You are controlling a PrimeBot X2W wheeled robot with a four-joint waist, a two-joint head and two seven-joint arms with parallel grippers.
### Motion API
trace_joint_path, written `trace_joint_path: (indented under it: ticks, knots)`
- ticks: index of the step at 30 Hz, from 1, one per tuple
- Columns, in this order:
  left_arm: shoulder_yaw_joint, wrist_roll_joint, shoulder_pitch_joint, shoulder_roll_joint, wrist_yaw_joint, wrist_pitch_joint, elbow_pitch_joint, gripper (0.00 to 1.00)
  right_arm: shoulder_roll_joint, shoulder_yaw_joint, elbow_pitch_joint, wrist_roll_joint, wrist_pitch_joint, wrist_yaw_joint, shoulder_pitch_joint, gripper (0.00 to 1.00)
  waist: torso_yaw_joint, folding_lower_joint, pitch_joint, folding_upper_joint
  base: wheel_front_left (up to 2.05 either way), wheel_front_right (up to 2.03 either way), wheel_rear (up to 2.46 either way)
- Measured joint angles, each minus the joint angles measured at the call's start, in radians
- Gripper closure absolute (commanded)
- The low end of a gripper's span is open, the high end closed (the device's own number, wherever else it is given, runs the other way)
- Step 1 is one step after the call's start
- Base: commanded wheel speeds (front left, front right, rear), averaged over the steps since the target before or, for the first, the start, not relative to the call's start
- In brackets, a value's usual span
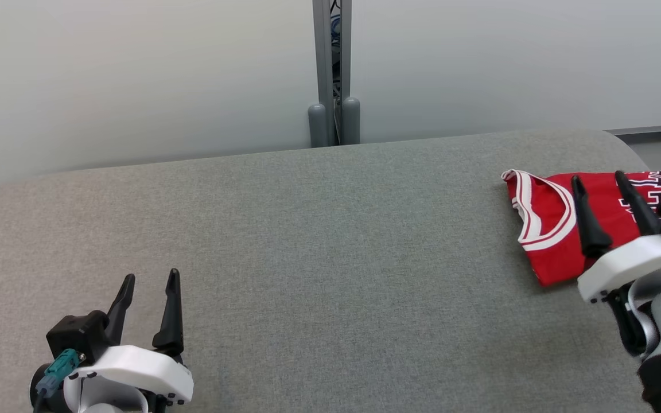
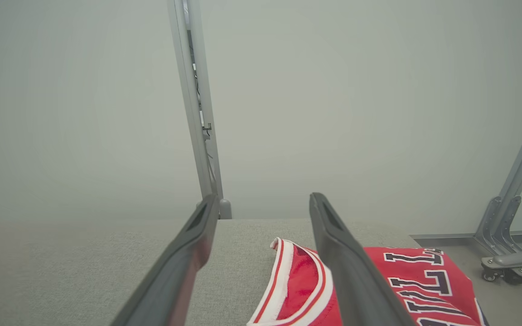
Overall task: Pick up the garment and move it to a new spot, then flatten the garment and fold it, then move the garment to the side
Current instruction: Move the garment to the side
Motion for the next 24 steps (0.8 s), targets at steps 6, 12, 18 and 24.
trace_joint_path:
  ticks: [6,12,18,24]
  knots:
    - [0.011,0.000,0.042,0.012,0.022,-0.004,0.008,0.00,0.151,-0.176,-0.209,-0.170,0.003,0.000,0.211,0.00,0.033,0.0000,-0.016,0.0000,0.00,0.00,0.00]
    - [0.021,-0.008,0.088,0.025,0.028,-0.011,-0.014,0.00,0.245,-0.235,-0.390,-0.263,0.063,0.000,0.359,0.00,0.048,0.0000,-0.020,0.0000,0.00,0.00,0.00]
    - [0.027,-0.009,0.128,0.031,0.043,-0.018,-0.041,0.00,0.264,-0.233,-0.501,-0.261,0.113,0.000,0.463,0.00,0.053,0.0000,-0.020,0.0000,0.00,0.00,0.00]
    - [0.029,0.001,0.145,0.041,0.059,-0.021,-0.059,0.00,0.267,-0.199,-0.549,-0.218,0.122,0.000,0.513,0.00,0.050,0.0000,-0.018,0.0000,0.00,0.00,0.00]
